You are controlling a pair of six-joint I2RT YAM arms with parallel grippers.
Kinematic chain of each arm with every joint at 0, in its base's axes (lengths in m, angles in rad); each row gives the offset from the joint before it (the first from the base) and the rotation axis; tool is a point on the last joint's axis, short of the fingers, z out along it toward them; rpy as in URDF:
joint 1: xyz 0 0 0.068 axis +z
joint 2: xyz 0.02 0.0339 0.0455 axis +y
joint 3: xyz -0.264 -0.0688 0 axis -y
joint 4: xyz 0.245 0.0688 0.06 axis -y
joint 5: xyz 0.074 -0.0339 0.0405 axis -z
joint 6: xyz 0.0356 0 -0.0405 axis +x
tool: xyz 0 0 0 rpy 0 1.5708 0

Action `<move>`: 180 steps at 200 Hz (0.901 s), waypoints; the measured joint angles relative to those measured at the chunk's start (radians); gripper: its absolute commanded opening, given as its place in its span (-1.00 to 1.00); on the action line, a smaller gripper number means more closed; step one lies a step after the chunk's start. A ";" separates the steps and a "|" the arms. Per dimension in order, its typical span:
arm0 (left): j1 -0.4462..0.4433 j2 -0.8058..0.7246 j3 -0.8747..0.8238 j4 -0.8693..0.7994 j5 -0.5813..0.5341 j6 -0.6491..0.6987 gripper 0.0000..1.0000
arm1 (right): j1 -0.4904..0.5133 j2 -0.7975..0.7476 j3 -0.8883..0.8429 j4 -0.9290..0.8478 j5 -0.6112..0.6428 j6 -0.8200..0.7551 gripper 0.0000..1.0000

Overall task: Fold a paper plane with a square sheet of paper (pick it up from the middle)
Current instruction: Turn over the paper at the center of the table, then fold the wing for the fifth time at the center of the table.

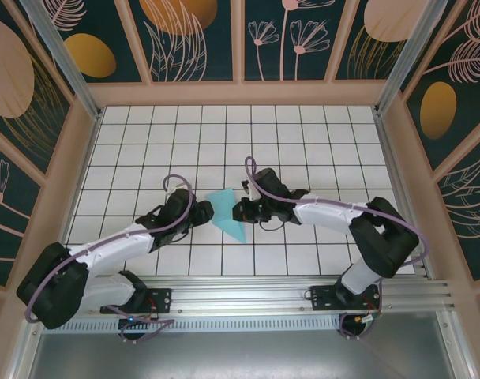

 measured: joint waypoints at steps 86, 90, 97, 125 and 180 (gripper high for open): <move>0.000 0.090 0.034 0.018 0.064 -0.019 0.22 | -0.078 0.106 -0.037 0.088 -0.063 -0.006 -0.74; 0.000 0.095 0.036 0.018 0.065 -0.019 0.22 | -0.081 0.113 -0.040 0.093 -0.063 -0.006 -0.74; 0.000 0.103 0.039 0.018 0.068 -0.019 0.23 | -0.084 0.124 -0.046 0.100 -0.063 -0.006 -0.74; 0.000 0.113 0.050 0.019 0.074 -0.023 0.31 | -0.109 0.142 -0.084 0.127 -0.069 -0.006 -0.73; 0.000 0.150 0.065 0.032 0.109 -0.034 0.41 | -0.130 0.147 -0.110 0.158 -0.080 -0.005 -0.71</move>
